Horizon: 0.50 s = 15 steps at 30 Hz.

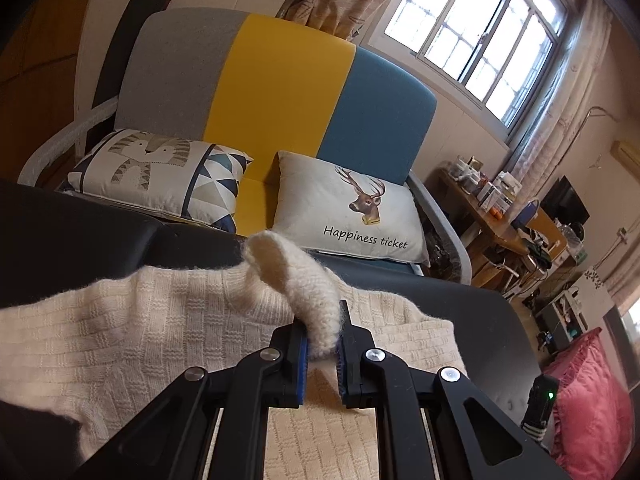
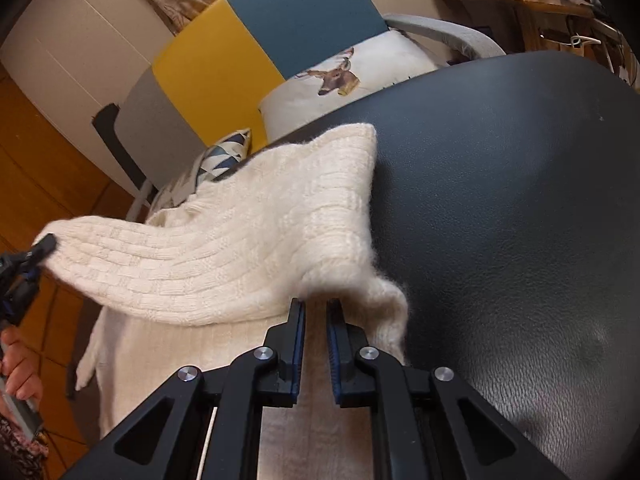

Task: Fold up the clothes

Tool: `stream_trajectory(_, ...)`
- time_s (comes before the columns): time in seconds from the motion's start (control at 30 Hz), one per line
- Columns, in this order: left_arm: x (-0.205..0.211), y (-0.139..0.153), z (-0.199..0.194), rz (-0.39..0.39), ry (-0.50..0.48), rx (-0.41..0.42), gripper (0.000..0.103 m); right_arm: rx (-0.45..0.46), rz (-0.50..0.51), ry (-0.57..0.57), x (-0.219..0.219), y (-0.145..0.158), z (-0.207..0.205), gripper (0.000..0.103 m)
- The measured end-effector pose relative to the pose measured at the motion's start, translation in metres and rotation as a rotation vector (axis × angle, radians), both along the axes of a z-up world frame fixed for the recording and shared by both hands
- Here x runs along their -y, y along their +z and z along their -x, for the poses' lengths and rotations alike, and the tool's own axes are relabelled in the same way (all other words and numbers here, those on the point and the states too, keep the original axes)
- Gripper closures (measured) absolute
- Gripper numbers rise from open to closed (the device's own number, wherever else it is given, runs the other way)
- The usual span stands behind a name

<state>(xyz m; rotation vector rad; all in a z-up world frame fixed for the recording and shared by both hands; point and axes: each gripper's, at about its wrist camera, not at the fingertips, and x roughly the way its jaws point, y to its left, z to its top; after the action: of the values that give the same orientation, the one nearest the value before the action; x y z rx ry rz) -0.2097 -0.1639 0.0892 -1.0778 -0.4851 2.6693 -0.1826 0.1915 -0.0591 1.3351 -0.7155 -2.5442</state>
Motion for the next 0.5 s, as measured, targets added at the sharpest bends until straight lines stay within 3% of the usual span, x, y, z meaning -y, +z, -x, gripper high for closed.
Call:
stream_trajectory(0.27,-0.008,-0.017,-0.002,0.102,-0.015,0.018,0.092,-0.034,0.002,-0.106,-0.017,-0.001,0.002,0.093)
stream_trajectory(0.4,0.003,-0.034,-0.001,0.060,0.019,0.064,0.092,-0.026,0.050,-0.116,-0.026,-0.002,-0.008,0.095)
stream_trajectory(0.5,0.015,-0.039,0.001,0.001,0.045,0.090,0.092,-0.028,-0.002,-0.045,-0.014,0.000,-0.014,0.093)
